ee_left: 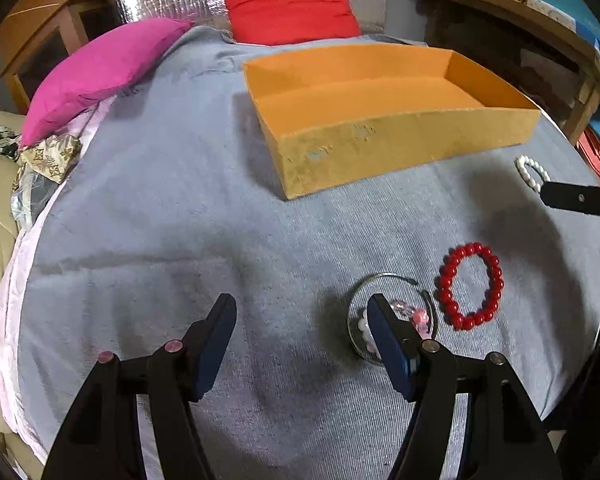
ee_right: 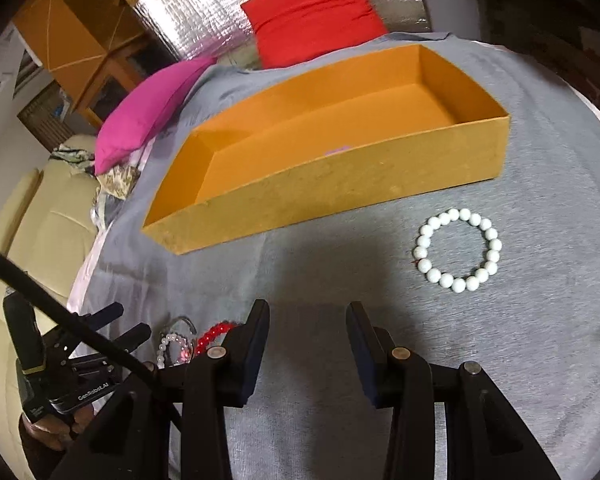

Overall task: Organize jewelry
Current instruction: 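Withdraw both open tools from the box toward the remaining bracelets, then move the left tool to the silver bangle while the right tool approaches the white bead bracelet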

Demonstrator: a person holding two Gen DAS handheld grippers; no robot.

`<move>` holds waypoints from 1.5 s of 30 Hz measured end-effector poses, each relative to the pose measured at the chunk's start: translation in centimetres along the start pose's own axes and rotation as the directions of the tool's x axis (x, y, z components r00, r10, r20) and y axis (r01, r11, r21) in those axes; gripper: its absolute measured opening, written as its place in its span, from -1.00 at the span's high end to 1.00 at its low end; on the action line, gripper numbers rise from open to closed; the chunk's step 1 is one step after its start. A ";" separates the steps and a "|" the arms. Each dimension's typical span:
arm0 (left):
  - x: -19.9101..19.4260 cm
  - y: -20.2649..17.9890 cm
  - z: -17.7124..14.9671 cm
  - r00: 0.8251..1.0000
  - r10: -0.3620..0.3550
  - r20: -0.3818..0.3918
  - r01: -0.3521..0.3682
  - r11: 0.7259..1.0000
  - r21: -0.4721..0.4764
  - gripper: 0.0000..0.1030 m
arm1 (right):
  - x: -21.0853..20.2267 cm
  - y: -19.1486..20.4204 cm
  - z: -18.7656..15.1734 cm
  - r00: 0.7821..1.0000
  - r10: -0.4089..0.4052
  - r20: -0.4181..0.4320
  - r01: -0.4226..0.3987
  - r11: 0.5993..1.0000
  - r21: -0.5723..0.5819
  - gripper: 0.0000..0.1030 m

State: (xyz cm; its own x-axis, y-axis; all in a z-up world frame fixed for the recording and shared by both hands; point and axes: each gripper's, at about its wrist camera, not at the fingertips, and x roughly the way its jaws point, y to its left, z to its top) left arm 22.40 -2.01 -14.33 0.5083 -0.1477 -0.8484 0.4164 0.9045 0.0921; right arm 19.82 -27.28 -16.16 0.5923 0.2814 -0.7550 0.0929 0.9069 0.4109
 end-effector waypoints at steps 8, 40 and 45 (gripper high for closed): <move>1.8 0.4 -0.2 0.998 -0.019 -0.057 0.018 1.000 -0.016 -0.33 | 0.1 -1.3 0.0 1.000 -0.030 0.002 0.030 0.999 0.041 0.15; 2.2 -3.9 -0.6 0.989 -0.129 -0.072 0.140 0.973 0.183 -0.40 | -2.6 -7.9 1.5 0.989 -0.129 0.077 0.109 0.970 0.217 0.16; 3.1 -4.2 -0.6 0.987 -0.132 -0.090 0.146 0.974 0.172 -0.41 | -2.8 -8.5 1.4 0.986 -0.142 0.082 0.120 0.965 0.235 0.15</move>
State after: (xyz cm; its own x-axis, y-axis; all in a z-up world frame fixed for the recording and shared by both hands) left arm 21.78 -6.00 -17.62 0.3788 -0.2288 -0.8967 0.6095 0.7908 0.0558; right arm 18.53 -36.21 -16.80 0.6368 0.1228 -0.7612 0.3484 0.8349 0.4262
